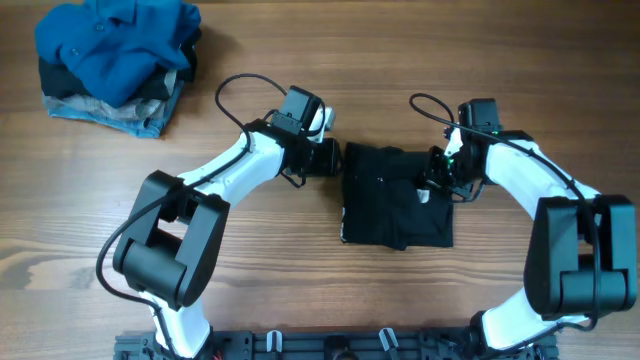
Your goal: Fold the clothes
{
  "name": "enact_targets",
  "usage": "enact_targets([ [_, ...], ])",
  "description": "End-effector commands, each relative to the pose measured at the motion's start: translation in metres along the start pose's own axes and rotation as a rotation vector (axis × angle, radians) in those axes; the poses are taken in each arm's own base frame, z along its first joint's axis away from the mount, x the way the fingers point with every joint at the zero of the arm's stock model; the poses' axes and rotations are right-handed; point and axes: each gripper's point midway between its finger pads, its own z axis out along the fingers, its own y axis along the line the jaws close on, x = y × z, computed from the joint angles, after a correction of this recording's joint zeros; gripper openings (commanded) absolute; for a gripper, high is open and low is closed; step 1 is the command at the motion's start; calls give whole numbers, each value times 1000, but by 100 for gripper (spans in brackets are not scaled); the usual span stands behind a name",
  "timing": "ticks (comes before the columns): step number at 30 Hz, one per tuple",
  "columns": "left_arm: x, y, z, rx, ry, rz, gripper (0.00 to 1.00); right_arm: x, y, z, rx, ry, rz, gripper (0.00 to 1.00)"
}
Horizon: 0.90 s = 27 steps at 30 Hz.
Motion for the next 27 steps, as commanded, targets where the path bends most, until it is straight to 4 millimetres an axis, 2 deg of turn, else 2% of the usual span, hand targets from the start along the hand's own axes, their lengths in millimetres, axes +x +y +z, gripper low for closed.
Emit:
enact_targets([
  [1,-15,-7,-21,72,-33,-7,46,-1,0,-11,-19,-17,-100,5],
  [3,-22,-21,-34,164,-36,-5,48,2,12,-21,-77,-25,-138,6],
  [5,-29,-38,-50,258,-48,12,42,3,28,-38,-147,-53,-191,4],
  [6,-31,-45,-57,289,-55,24,35,3,35,-48,-177,-76,-211,4],
  [7,-31,-51,-61,314,-59,35,20,2,42,-58,-204,-101,-225,4],
  [8,-30,-56,-62,332,-56,44,13,2,50,-69,-236,-129,-242,4],
  [9,-29,-58,-62,337,-53,48,4,2,56,-77,-261,-149,-255,4],
  [12,-18,-60,-50,301,-19,51,4,0,76,-103,-341,-231,-317,4],
  [14,-9,-56,-36,246,8,47,4,-3,82,-107,-353,-258,-342,4],
  [18,7,-50,-13,191,65,39,4,-10,89,-93,-357,-258,-387,4],
  [22,22,-48,15,179,124,46,4,-6,87,-52,-330,-165,-406,4],
  [24,32,-46,32,171,159,48,4,2,72,-23,-268,-79,-364,4],
  [27,38,-42,41,161,184,34,4,8,29,12,-82,18,-147,4],
])
